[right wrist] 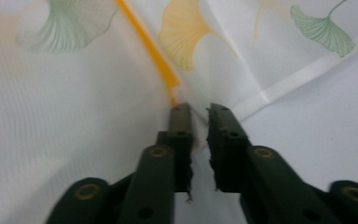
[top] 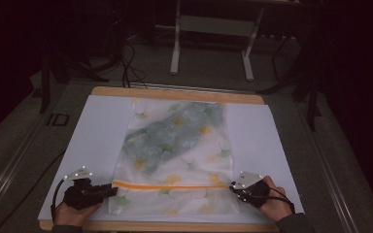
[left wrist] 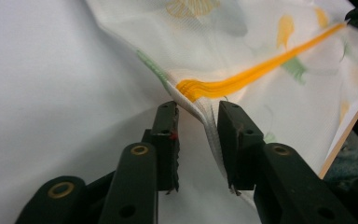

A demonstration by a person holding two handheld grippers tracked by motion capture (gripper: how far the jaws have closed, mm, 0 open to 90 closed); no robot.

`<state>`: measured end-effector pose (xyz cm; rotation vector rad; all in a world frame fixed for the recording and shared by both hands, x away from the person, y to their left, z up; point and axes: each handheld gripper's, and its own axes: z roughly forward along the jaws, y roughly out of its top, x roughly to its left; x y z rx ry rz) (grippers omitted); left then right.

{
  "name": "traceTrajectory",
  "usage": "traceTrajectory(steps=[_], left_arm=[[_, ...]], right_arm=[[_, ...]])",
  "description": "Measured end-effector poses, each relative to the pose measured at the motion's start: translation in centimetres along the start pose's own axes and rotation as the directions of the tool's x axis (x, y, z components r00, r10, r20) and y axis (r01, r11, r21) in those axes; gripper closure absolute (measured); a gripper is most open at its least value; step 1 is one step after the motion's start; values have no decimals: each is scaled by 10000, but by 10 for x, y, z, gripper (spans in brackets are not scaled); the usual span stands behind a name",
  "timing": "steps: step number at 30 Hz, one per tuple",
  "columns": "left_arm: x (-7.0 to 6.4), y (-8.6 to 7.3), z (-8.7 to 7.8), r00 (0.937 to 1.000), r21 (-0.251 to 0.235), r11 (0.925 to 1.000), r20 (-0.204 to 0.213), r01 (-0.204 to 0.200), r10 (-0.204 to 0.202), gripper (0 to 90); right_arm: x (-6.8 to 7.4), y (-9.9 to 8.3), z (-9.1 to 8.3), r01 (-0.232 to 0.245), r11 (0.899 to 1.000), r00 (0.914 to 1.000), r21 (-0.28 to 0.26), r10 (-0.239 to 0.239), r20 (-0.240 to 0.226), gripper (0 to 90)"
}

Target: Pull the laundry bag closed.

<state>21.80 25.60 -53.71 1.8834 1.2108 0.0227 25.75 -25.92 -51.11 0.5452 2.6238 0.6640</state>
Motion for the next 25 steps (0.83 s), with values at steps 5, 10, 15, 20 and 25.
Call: traceTrajectory(steps=[5, 10, 15, 20, 25], left_arm=[[5, -2, -10, 9996, -551, 9983, -205, 184, -195, 650], [8, -3, -14, 9949, -876, 9960, -977, 160, -246, 639], [9, 0, -7, 9684, -825, 9965, -2493, -113, -96, 605], [9, 4, 1, 9233, -660, 9973, -3839, -337, 58, 544], [13, 10, 7, 8862, -842, 9960, -4632, -312, -114, 467]], right_arm=[[-7, -1, -7, -814, 9947, 9966, -623, 805, -163, 689], [-16, -4, -4, -1485, 9860, 9887, -762, 1496, 99, 602], [-24, -9, 4, -2642, 9595, 9610, -975, 2705, 575, 554], [-31, -21, 11, -4031, 9049, 9044, -1364, 4166, 916, 509], [-36, -36, 13, -4868, 8578, 8508, -1646, 5084, 1332, 461]])
